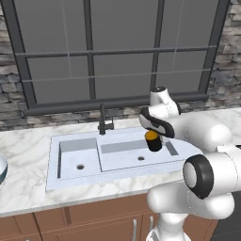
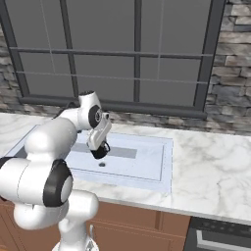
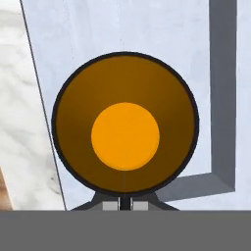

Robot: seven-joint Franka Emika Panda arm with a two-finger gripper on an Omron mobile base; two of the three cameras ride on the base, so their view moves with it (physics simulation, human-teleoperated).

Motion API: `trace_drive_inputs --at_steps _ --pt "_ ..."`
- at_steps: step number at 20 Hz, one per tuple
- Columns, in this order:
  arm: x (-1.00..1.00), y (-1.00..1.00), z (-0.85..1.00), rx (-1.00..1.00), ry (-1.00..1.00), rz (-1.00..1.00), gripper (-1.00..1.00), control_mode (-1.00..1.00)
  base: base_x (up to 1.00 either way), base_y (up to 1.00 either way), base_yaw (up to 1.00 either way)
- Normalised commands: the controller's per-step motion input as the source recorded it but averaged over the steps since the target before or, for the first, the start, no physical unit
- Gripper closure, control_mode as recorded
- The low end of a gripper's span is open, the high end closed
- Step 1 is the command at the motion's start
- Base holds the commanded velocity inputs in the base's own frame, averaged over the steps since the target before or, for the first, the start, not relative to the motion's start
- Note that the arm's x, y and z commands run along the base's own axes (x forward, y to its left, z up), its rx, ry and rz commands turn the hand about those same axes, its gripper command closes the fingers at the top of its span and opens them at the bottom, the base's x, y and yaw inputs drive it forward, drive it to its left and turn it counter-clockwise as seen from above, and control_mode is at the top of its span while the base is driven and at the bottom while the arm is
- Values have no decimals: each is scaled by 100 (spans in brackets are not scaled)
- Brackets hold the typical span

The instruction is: Pick the mug and place it in the sink. Pick the bowl and place it in the open cabinet and then close the cabinet.

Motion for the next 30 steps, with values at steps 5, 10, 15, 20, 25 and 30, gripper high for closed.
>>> trace_drive_inputs --at_steps 5,10,15,20,25,30 --pt "0 0 -34 12 0 0 100 -100 0 0 0" --pt "4 0 -28 15 0 0 100 -100 0 0 0" --pt "2 0 -4 -1 -3 0 100 -100 0 0 0" --pt "11 0 -10 0 0 1 100 -100 0 0 0" --pt "22 0 -20 4 0 2 100 -100 0 0 0" --pt "27 0 -30 12 0 3 100 -100 0 0 0"
